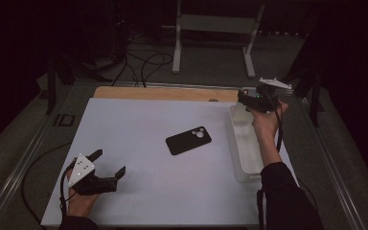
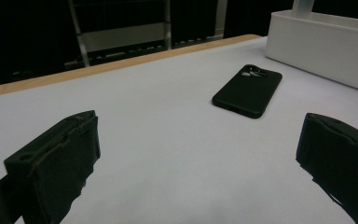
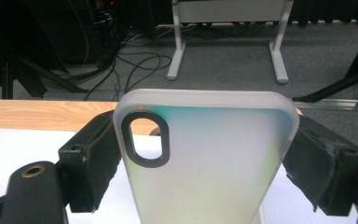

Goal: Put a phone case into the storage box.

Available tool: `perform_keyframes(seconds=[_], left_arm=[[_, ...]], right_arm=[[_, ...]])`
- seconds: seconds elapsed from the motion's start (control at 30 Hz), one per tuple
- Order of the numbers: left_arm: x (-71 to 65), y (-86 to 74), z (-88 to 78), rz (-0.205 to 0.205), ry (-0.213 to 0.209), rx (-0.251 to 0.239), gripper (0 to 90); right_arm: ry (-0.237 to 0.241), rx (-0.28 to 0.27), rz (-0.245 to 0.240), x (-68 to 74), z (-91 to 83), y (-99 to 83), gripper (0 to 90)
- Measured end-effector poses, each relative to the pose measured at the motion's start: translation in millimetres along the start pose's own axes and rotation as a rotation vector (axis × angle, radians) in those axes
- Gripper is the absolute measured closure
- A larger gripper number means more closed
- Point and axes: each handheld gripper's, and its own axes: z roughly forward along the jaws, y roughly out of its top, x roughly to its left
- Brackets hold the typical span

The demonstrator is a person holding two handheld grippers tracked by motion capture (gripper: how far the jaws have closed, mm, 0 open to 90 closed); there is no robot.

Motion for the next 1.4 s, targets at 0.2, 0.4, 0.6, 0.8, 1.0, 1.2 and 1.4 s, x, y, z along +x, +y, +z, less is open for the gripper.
perform_keyframes(seconds=[0.2, 0.4, 0.6, 0.8, 1.0, 1.2, 1.4], left_arm=[[-0.2, 0.1, -0.2, 0.000, 0.001, -0.002, 0.0], [-0.2, 0.0, -0.1, 0.000, 0.001, -0.002, 0.0], [0.0, 0.0, -0.1, 0.002, 0.004, 0.001, 0.0], [0.2, 0.0, -0.5, 0.001, 0.005, 0.000, 0.0], [0.2, -0.1, -0.8, 0.000, 0.005, -0.001, 0.0], [0.7, -0.2, -1.3, -0.001, 0.006, -0.002, 0.0], [0.6, -0.2, -1.2, -0.001, 0.006, -0.003, 0.0]], right_arm=[[0.000, 0.009, 0.000, -1.0, 4.2, -4.7, 16.5], [-0.012, 0.032, -0.014, -2.0, 10.6, -11.1, 16.5], [-0.016, 0.047, -0.019, -0.8, 15.2, -15.0, 16.4], [-0.018, 0.062, -0.023, 0.7, 20.7, -17.8, 16.4], [-0.021, 0.084, -0.023, 3.7, 26.5, -22.5, 16.4], [-0.030, 0.099, -0.019, 3.7, 29.5, -24.7, 16.3], [-0.035, 0.111, -0.001, 0.6, 31.8, -29.5, 16.3]])
